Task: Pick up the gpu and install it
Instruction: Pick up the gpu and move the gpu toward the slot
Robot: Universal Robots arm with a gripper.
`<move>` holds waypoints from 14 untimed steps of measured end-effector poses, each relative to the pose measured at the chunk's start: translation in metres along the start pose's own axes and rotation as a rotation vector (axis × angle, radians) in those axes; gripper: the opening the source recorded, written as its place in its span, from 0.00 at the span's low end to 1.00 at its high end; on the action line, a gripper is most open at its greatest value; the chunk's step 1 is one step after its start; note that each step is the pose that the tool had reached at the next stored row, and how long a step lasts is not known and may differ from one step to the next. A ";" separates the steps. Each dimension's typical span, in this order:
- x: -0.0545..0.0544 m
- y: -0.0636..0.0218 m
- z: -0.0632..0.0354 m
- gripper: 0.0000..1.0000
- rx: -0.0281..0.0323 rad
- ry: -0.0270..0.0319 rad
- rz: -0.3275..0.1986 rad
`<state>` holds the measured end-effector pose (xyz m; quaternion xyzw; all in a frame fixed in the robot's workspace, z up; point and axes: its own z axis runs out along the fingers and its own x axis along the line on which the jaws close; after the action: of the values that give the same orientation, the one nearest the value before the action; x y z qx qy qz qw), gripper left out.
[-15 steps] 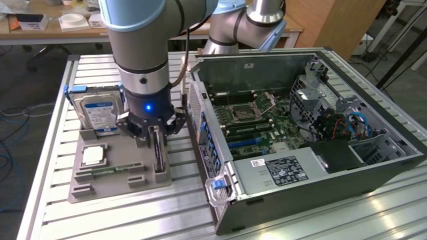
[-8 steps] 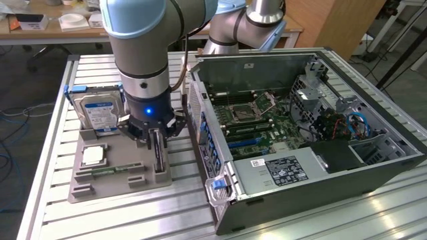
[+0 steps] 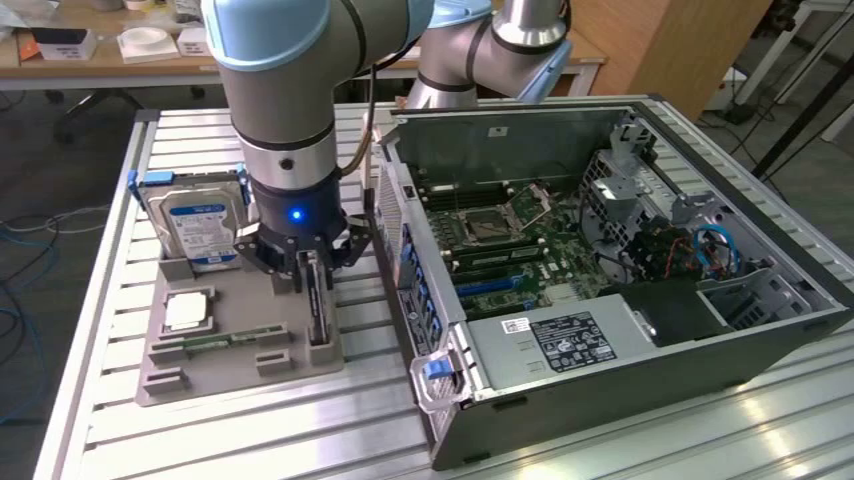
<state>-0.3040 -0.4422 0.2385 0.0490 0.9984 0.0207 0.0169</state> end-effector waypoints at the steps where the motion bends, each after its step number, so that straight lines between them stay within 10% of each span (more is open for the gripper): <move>1: 0.000 0.0000 0.0000 0.42 0.0000 0.0000 0.000; 14: 0.000 0.0000 0.0000 0.33 0.0001 0.0001 0.000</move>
<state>-0.3042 -0.4422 0.2385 0.0490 0.9984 0.0207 0.0169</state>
